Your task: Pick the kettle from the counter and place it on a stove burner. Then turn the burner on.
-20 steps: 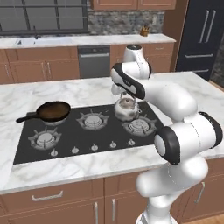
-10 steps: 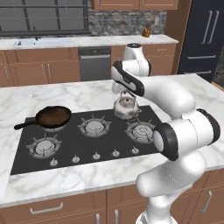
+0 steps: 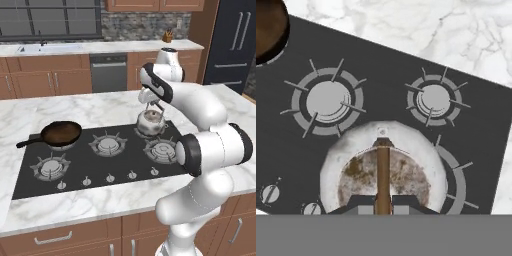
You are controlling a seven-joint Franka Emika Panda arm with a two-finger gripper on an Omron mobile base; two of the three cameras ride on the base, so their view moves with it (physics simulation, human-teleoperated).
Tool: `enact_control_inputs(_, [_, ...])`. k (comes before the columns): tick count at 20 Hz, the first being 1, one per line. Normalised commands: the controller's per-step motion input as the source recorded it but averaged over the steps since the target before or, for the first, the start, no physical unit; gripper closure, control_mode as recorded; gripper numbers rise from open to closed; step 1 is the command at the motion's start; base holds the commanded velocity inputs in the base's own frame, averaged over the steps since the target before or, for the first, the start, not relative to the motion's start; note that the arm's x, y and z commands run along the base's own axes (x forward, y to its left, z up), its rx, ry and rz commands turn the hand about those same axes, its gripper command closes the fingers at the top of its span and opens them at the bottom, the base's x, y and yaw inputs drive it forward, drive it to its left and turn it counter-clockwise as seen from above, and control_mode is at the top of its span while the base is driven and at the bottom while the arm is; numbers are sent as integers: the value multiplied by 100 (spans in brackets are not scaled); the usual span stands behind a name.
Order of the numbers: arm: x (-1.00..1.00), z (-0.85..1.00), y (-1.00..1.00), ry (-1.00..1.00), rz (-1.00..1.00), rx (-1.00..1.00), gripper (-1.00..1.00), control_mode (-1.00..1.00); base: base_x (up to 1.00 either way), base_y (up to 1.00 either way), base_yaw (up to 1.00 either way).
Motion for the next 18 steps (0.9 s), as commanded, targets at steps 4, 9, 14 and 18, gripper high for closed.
enact_control_inputs(4, [0, 0, -59, 7, -11, 16, 100, -100, 0, 0, 0])
enact_control_inputs(9, [0, -4, -61, 20, -22, 14, 100, -100, 0, 0, 0])
enact_control_inputs(14, [0, -7, -49, 33, -31, 8, 100, -100, 0, 0, 0])
enact_control_inputs(18, [0, -20, -25, 36, -30, 1, 100, -100, 0, 0, 0])
